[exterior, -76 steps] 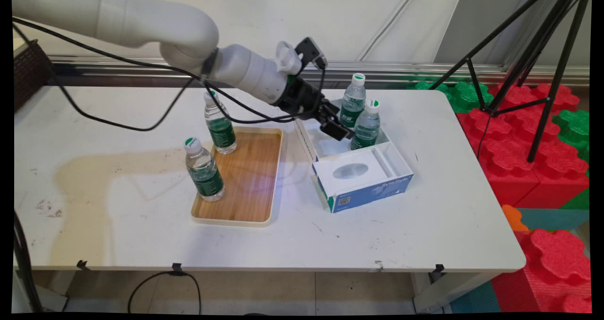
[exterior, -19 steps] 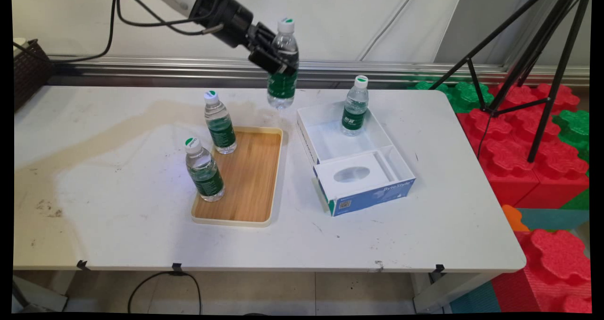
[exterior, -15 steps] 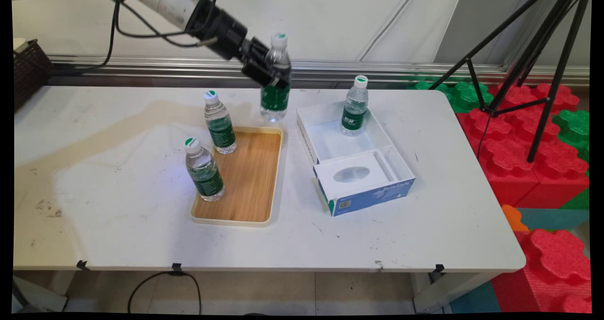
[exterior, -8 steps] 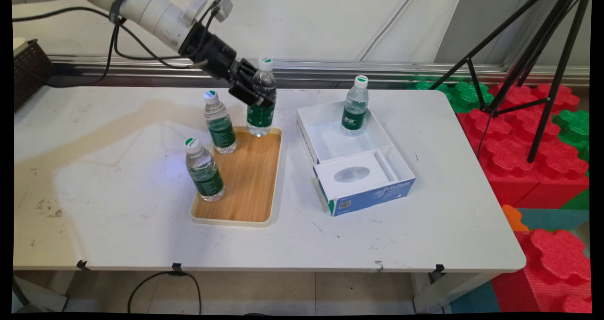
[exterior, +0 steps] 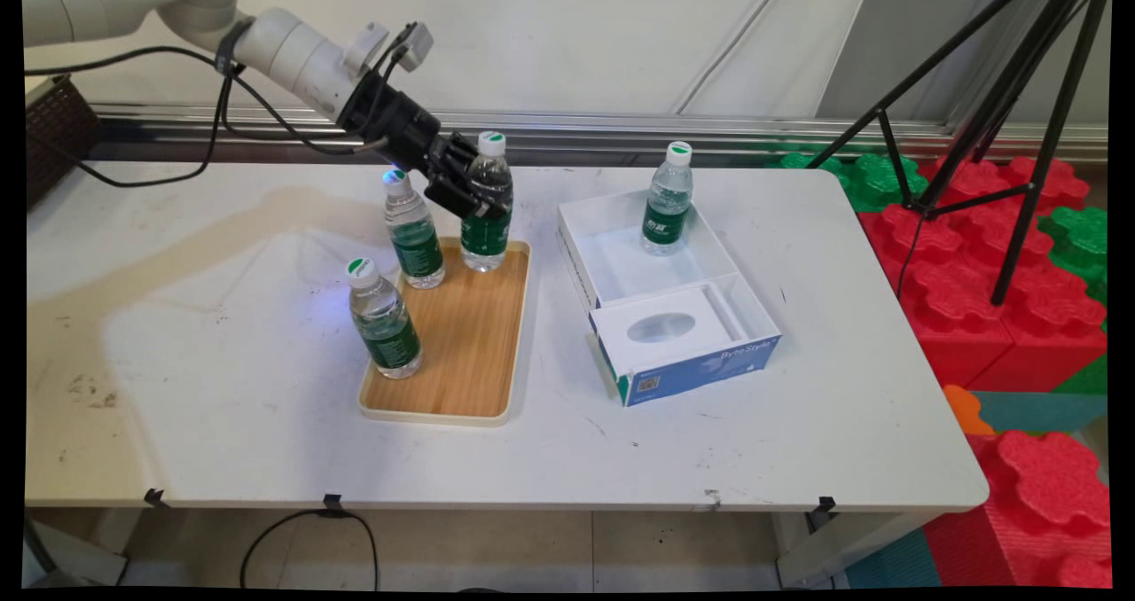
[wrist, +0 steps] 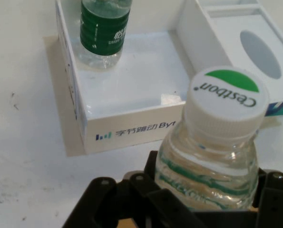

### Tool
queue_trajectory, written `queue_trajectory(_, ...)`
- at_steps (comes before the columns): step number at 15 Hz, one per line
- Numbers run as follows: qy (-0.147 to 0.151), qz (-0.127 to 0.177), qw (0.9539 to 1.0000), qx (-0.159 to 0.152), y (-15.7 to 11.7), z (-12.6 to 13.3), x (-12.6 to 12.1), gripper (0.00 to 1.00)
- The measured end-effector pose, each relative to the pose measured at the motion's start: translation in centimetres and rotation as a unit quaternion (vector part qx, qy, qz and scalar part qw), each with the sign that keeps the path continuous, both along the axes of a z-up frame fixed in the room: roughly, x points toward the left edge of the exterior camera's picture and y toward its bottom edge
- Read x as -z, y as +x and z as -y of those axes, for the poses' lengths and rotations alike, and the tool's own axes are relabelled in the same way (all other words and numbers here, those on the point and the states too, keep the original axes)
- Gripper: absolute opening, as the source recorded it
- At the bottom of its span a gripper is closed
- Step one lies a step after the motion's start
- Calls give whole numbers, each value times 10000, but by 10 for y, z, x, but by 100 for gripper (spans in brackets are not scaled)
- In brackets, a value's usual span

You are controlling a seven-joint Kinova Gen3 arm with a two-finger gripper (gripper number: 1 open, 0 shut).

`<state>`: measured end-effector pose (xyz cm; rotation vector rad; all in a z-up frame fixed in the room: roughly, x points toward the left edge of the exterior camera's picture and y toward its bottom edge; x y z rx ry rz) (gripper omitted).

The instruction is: Place the picked object on the tray

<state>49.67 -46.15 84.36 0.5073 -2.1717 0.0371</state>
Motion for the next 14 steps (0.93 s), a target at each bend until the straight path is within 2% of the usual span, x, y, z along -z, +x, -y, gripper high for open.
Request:
queue_trajectory(7,-326,-86,9993,180,3,6,30,0)
queue_trajectory(14,-523,-145,9979,340,1,5,52,0)
